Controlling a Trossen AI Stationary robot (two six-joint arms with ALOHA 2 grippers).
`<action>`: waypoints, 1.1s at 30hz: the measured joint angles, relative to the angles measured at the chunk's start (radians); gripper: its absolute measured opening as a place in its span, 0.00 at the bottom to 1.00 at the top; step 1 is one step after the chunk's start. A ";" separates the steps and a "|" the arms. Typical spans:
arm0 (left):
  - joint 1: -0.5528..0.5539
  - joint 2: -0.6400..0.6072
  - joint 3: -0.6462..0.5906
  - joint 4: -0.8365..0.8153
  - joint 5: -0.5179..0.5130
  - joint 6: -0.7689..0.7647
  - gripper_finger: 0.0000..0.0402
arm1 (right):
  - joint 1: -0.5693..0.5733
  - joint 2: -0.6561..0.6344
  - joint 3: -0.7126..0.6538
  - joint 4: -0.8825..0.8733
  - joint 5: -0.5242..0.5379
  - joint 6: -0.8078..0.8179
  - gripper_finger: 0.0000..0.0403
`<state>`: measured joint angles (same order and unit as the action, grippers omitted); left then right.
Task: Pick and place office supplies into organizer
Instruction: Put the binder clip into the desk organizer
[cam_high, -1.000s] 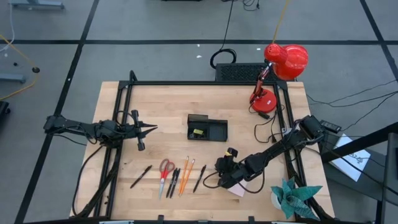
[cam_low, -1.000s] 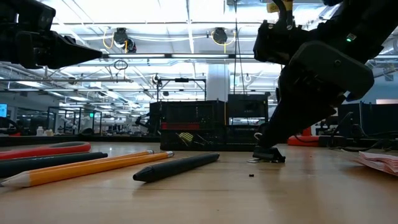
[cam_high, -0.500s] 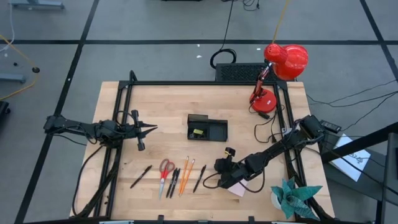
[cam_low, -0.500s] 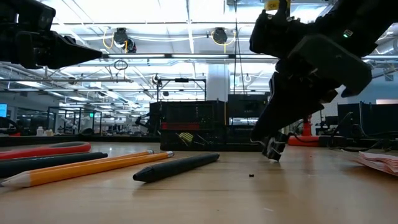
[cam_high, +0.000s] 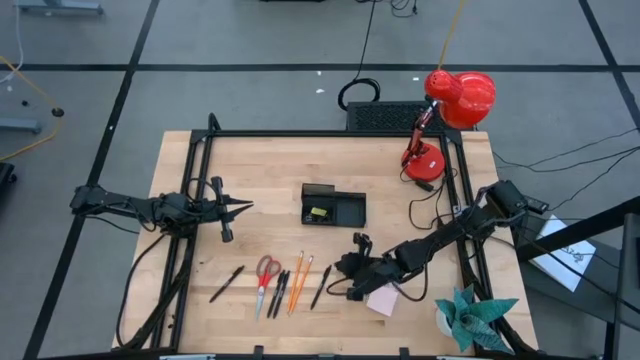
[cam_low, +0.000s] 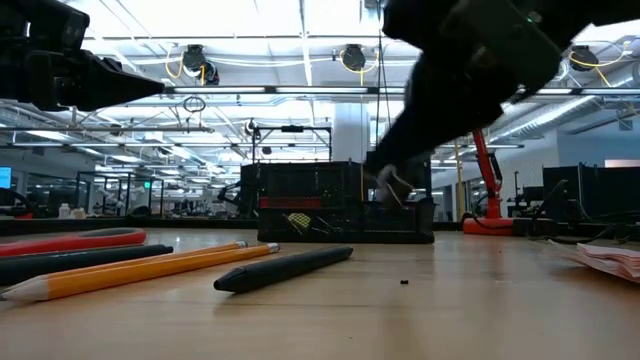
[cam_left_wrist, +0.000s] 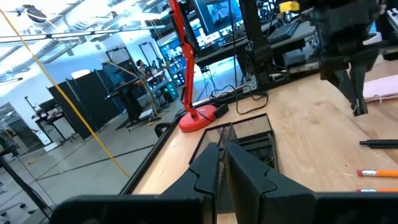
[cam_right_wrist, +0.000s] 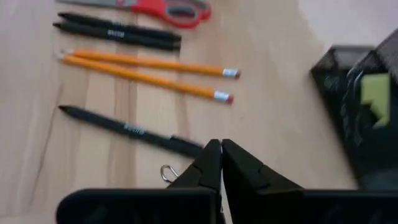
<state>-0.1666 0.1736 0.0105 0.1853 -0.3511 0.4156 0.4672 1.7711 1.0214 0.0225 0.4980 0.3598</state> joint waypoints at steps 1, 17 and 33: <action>0.000 0.002 0.000 0.000 0.000 0.000 0.09 | -0.009 -0.008 -0.001 0.020 0.001 -0.031 0.01; 0.000 0.003 0.000 -0.002 -0.017 0.004 0.09 | -0.234 -0.057 0.000 0.369 0.015 -0.414 0.00; 0.000 0.003 0.000 -0.001 -0.017 0.018 0.09 | -0.437 0.062 0.000 0.303 -0.163 -0.379 0.00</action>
<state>-0.1665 0.1768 0.0105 0.1848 -0.3683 0.4340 0.0299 1.8335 1.0210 0.3256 0.3355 -0.0197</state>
